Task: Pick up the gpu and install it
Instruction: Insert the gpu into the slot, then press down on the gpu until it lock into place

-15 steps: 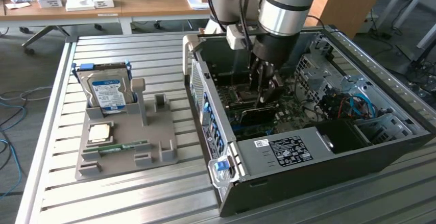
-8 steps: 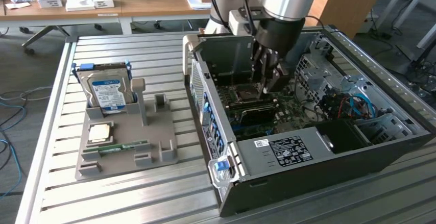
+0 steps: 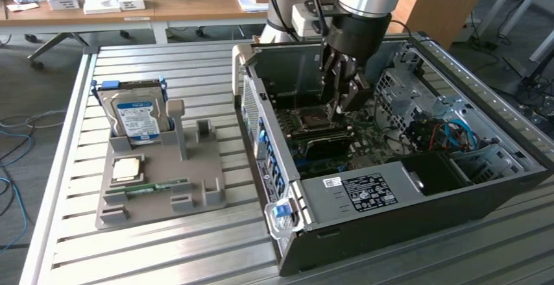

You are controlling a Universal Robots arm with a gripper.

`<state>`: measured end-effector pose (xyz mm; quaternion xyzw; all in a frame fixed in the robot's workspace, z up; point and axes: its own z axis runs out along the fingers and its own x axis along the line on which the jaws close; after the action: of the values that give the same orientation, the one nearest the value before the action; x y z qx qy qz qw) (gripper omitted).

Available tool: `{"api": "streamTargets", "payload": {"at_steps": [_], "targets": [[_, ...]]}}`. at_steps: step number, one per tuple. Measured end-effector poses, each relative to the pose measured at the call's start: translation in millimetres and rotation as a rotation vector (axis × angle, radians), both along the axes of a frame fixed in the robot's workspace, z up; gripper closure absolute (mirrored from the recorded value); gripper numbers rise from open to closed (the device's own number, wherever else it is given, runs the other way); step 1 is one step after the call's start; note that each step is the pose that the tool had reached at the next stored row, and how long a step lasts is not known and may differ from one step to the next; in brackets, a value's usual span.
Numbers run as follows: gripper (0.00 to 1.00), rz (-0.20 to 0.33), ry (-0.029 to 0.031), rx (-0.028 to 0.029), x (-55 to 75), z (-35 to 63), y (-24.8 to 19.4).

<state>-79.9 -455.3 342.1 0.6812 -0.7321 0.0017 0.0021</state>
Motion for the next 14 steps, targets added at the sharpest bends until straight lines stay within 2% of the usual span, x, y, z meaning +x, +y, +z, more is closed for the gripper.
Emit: {"api": "streamTargets", "payload": {"at_steps": [9,14], "targets": [[0.43,0.033,0.0001,-0.0002,2.1,0.1,0.0],[0.43,0.033,0.0000,0.0000,2.1,0.0,0.1]]}}
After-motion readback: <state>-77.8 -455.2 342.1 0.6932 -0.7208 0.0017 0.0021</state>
